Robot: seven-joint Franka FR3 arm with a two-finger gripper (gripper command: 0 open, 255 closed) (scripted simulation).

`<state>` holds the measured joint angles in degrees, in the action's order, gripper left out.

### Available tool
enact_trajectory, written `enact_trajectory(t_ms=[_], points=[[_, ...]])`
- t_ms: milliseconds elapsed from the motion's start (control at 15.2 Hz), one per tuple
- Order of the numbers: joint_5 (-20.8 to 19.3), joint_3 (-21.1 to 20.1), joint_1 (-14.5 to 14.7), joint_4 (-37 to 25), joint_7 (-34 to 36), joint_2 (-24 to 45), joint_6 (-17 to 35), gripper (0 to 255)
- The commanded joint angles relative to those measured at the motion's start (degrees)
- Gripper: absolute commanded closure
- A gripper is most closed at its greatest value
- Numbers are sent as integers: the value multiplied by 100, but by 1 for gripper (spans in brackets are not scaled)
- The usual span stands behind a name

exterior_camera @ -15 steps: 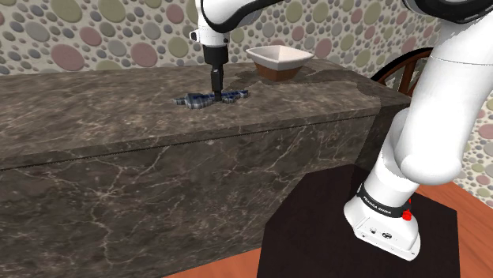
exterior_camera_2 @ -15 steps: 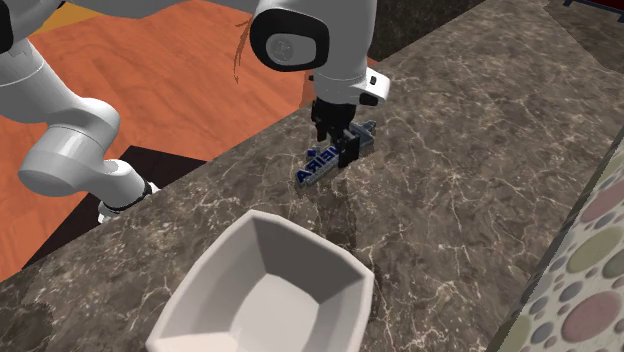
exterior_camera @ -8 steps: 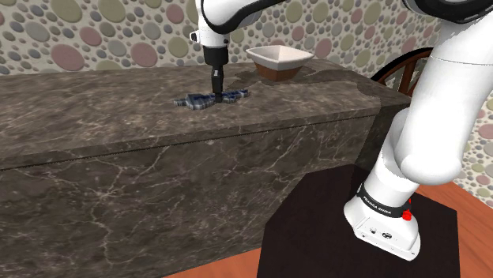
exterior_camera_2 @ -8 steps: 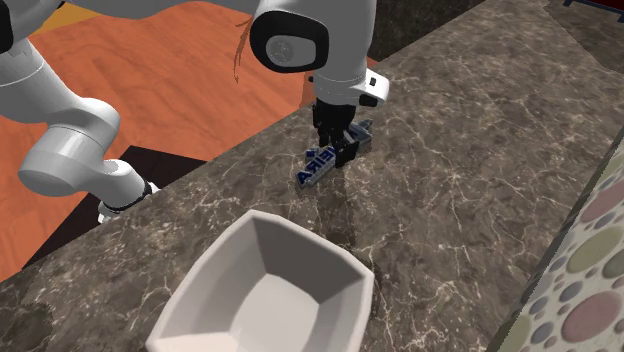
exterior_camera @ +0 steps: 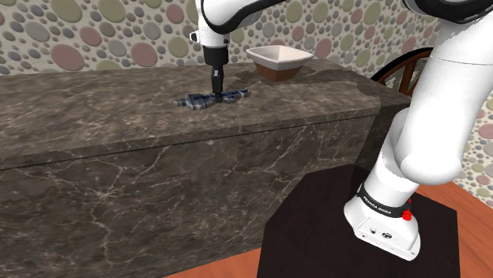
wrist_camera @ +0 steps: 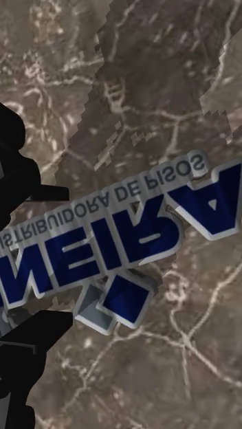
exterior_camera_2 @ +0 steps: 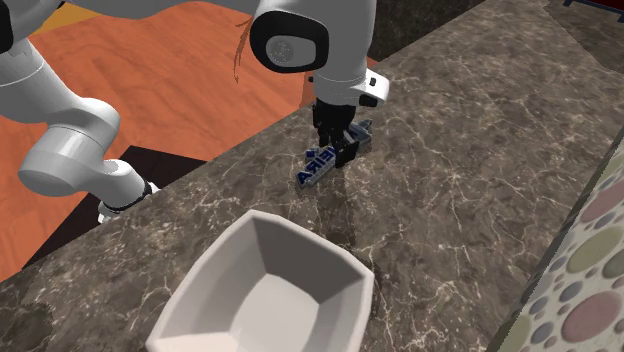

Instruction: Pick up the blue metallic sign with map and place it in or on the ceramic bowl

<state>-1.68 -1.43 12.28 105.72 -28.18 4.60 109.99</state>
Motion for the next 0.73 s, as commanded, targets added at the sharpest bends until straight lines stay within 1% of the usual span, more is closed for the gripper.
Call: enact_trajectory(t_ms=[0,660], points=[[0,0,0,0,0,1,-1,255],[8,-2,2,-679,-19,-73,-754,255]])
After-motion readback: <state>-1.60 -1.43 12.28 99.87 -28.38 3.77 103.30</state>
